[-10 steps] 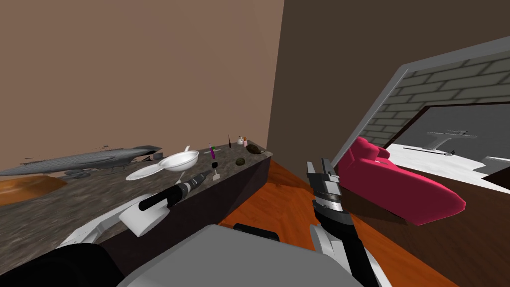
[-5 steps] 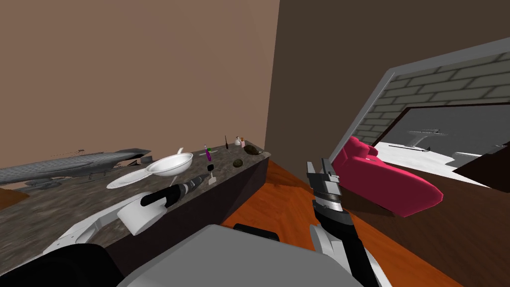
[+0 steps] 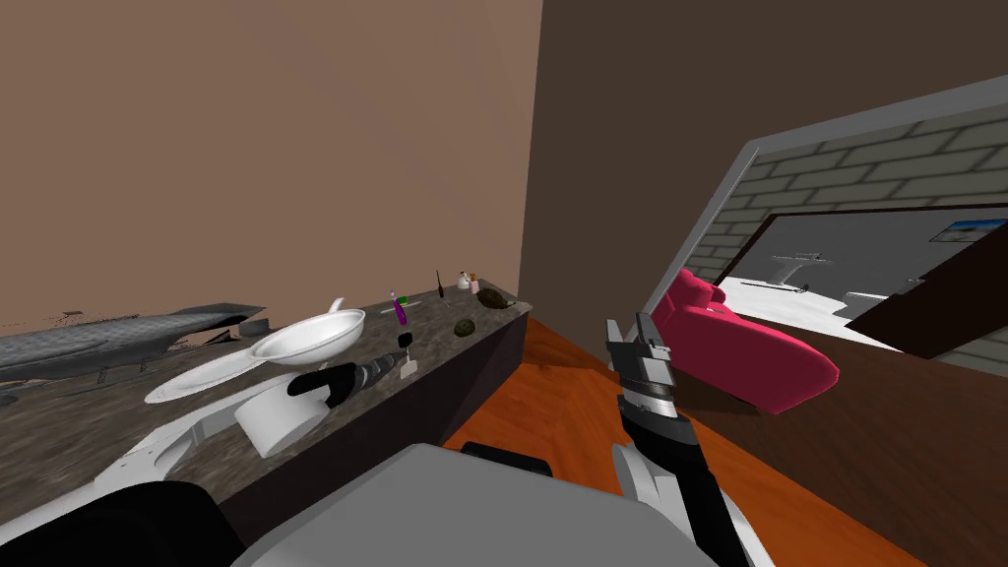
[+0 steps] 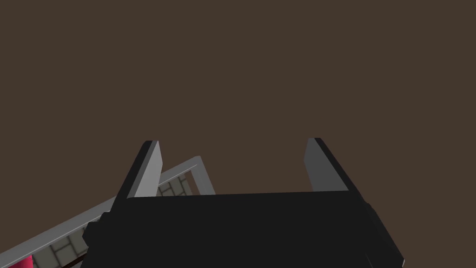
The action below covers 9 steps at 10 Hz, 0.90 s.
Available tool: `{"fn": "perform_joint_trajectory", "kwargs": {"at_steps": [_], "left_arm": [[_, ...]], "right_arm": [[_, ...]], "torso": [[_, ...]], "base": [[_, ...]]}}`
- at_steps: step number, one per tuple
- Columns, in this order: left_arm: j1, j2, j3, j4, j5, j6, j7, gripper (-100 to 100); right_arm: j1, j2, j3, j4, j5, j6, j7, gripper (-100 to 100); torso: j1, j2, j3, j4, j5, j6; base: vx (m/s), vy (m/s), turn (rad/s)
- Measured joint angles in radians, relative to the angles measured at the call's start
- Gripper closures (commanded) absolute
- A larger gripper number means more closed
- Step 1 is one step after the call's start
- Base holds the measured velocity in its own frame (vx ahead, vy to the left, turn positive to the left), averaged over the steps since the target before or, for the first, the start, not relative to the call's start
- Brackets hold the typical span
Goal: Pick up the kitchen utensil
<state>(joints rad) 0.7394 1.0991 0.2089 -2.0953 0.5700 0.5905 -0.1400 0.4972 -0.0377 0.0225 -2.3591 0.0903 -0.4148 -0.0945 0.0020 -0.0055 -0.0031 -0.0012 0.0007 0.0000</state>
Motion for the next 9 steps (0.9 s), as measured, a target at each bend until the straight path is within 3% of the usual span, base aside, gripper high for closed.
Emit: {"fn": "perform_joint_trajectory", "kwargs": {"at_steps": [2, 9], "left_arm": [[0.026, 0.032, 0.013, 0.003, 0.046, 0.055, -0.016, -100], [0.037, 0.061, 0.000, 0.005, 0.112, 0.234, -0.046, -100]], "right_arm": [[0.000, 0.000, 0.000, 0.000, 0.000, 0.000, 0.000, 0], [0.000, 0.000, 0.000, 0.000, 0.000, 0.000, 0.000, 0]], "torso": [[0.000, -0.001, 0.000, 0.000, 0.000, -0.001], [0.000, 0.001, 0.001, 0.000, 0.000, 0.000]], "base": [[0.083, 0.033, -0.078], [0.065, 0.033, -0.084]]}}
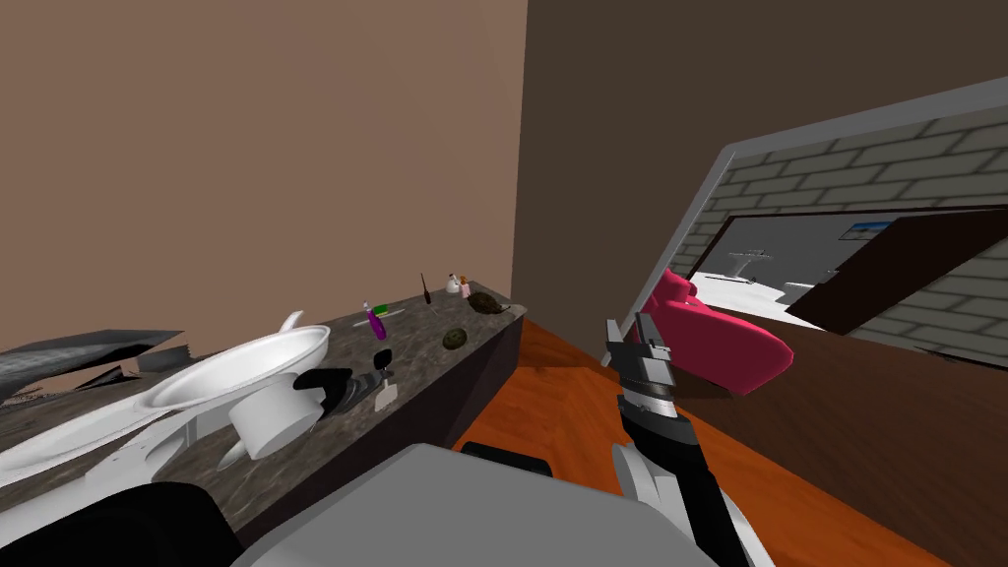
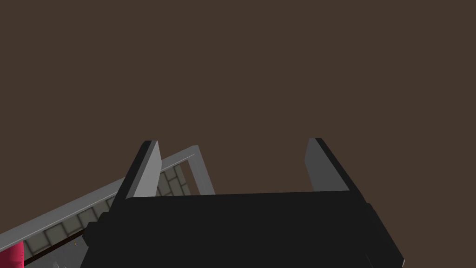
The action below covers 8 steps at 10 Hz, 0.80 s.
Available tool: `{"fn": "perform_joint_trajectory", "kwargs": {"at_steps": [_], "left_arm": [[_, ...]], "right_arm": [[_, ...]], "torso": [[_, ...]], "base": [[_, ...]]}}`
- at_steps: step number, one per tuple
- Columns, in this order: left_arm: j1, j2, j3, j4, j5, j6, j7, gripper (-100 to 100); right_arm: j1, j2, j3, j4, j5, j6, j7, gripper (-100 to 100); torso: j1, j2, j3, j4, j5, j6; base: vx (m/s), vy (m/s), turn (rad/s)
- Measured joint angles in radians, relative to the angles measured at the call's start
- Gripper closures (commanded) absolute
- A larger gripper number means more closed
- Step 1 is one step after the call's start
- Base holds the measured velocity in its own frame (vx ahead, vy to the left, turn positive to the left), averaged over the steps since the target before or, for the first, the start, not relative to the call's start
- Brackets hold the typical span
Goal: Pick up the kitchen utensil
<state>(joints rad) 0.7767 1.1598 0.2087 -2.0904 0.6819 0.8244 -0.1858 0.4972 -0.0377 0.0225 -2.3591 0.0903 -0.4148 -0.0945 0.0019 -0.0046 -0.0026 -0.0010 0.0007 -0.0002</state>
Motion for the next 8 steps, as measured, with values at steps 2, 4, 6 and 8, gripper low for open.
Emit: {"fn": "perform_joint_trajectory", "kwargs": {"at_steps": [2, 4, 6, 8], "left_arm": [[0.003, 0.014, -0.002, 0.001, 0.029, 0.055, -0.010, -100], [0.006, 0.028, -0.006, 0.004, 0.057, 0.114, -0.021, -100], [0.010, 0.038, -0.013, 0.004, 0.074, 0.161, -0.029, -100], [0.016, 0.053, -0.013, 0.004, 0.096, 0.203, -0.038, -100]], "right_arm": [[0.000, 0.000, 0.000, 0.000, 0.000, 0.000, 0.000, 0], [0.000, 0.000, 0.000, 0.000, 0.000, 0.000, 0.000, 0], [0.000, 0.000, 0.000, 0.000, 0.000, 0.000, 0.000, 0], [0.000, 0.000, 0.000, 0.000, 0.000, 0.000, 0.000, 0]], "torso": [[0.000, -0.001, -0.001, 0.000, 0.000, 0.000], [0.001, -0.003, -0.001, -0.001, 0.000, 0.000], [0.000, -0.001, -0.001, 0.000, 0.000, -0.001], [-0.001, 0.000, 0.000, 0.000, 0.000, 0.000]], "base": [[0.074, 0.025, -0.052], [0.110, 0.055, -0.126], [0.057, 0.027, -0.038], [0.052, 0.031, -0.068]]}}
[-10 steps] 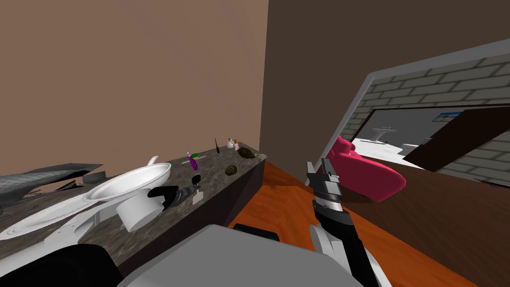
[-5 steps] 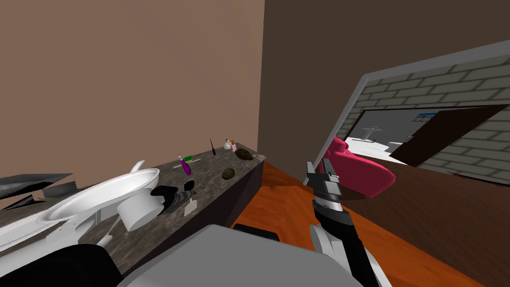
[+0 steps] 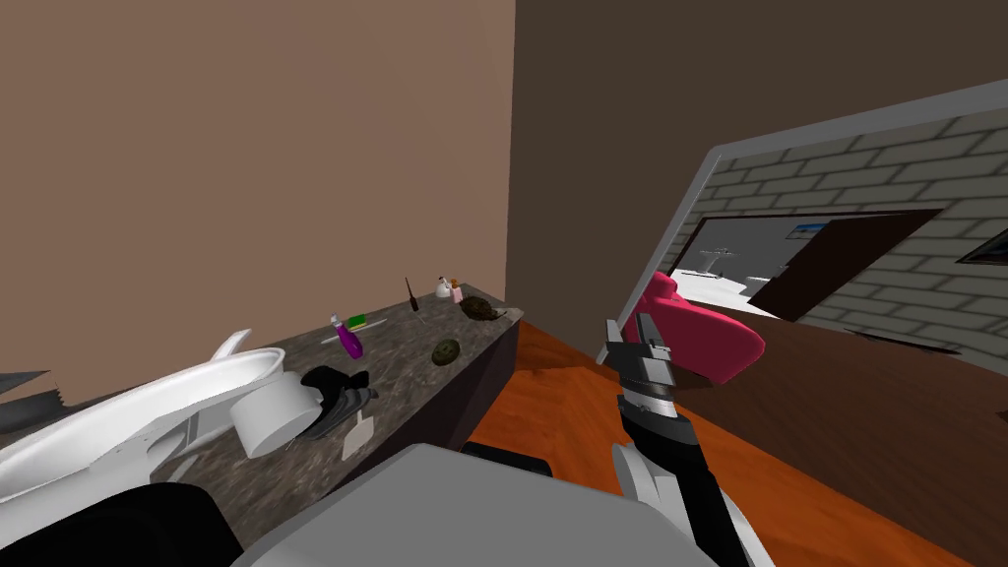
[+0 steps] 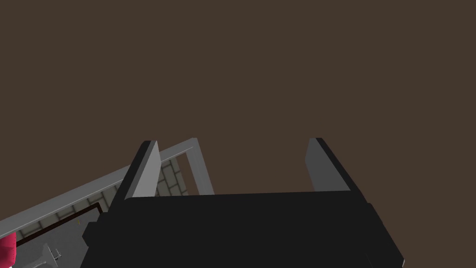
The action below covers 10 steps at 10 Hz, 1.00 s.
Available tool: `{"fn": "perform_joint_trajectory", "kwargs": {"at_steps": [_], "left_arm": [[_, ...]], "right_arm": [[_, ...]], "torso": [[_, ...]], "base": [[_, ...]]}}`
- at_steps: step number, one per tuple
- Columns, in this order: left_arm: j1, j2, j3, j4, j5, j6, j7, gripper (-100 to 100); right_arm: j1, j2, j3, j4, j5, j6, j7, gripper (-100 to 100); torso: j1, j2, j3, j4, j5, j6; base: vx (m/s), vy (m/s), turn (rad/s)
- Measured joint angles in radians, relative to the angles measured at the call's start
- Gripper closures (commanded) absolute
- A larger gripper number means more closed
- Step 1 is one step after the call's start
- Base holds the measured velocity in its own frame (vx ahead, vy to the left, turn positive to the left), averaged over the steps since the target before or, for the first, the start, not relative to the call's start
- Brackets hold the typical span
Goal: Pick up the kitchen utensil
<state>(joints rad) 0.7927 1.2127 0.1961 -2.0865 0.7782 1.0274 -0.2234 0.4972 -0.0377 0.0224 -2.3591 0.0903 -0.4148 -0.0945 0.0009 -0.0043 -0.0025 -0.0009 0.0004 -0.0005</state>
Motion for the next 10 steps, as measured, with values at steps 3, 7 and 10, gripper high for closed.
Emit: {"fn": "perform_joint_trajectory", "kwargs": {"at_steps": [3, 7, 10], "left_arm": [[0.000, 0.016, -0.004, -0.006, 0.017, 0.049, -0.002, 0], [0.032, 0.071, -0.036, 0.031, 0.028, -0.023, 0.051, -100], [0.062, 0.123, -0.063, 0.063, 0.039, -0.094, 0.100, -100]], "right_arm": [[0.000, 0.000, 0.000, 0.000, 0.000, 0.000, 0.000, 0], [0.000, 0.000, 0.000, 0.000, 0.000, 0.000, 0.000, 0], [0.000, 0.000, 0.000, 0.000, 0.000, 0.000, 0.000, 0]], "torso": [[-0.001, 0.002, 0.001, 0.000, 0.000, 0.000], [-0.003, 0.006, 0.003, 0.001, -0.001, -0.001], [-0.003, 0.006, 0.003, 0.001, -0.001, 0.000]], "base": [[0.025, 0.018, -0.026], [-0.027, -0.014, -0.116], [-0.022, -0.012, -0.083]]}}
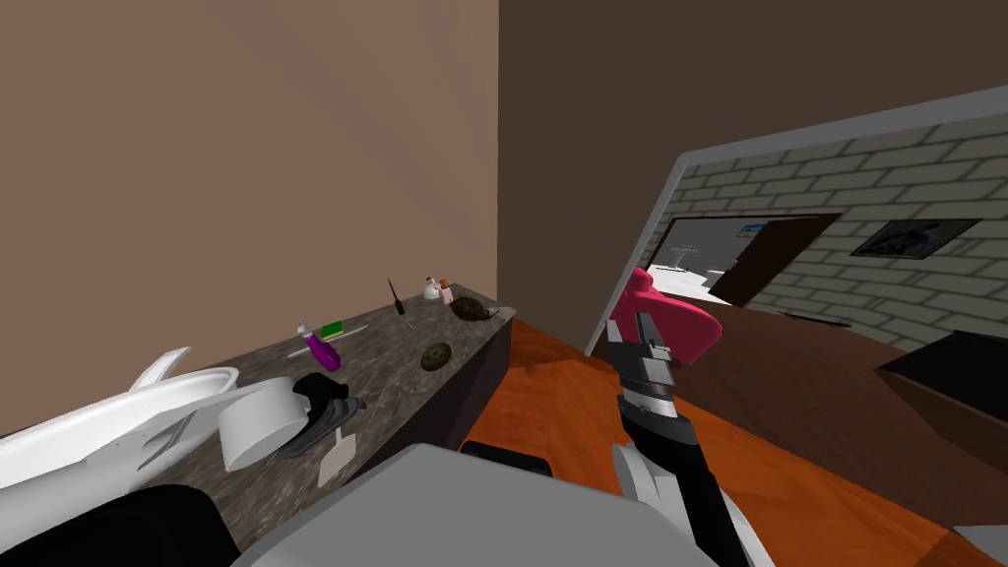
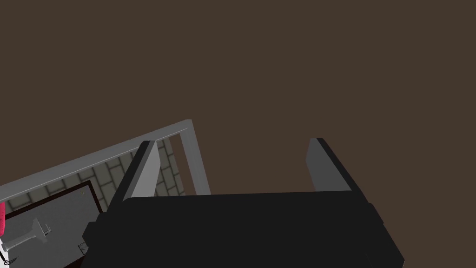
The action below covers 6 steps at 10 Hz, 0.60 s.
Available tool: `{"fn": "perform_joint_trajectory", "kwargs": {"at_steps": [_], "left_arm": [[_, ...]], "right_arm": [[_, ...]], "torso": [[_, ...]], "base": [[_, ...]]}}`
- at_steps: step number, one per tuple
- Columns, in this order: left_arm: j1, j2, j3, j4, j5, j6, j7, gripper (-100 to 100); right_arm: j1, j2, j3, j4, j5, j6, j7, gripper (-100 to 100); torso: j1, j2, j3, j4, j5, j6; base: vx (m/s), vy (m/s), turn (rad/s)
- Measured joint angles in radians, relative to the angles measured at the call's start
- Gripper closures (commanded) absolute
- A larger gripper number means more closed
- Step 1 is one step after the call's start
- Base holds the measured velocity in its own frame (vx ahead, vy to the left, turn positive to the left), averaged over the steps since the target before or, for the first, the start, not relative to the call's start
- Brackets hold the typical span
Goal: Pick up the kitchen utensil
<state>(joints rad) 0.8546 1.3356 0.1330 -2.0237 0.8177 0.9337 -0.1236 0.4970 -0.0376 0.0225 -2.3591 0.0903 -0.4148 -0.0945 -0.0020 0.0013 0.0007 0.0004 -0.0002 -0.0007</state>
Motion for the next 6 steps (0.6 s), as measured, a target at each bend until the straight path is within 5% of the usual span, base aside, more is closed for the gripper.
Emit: {"fn": "perform_joint_trajectory", "kwargs": {"at_steps": [6], "left_arm": [[0.060, 0.103, -0.054, 0.071, 0.025, -0.147, 0.096, -100]], "right_arm": [[0.000, 0.000, 0.000, 0.000, 0.000, 0.000, 0.000, 0]], "torso": [[0.000, 0.000, 0.000, 0.000, 0.000, -0.001]], "base": [[-0.026, -0.015, -0.106]]}}
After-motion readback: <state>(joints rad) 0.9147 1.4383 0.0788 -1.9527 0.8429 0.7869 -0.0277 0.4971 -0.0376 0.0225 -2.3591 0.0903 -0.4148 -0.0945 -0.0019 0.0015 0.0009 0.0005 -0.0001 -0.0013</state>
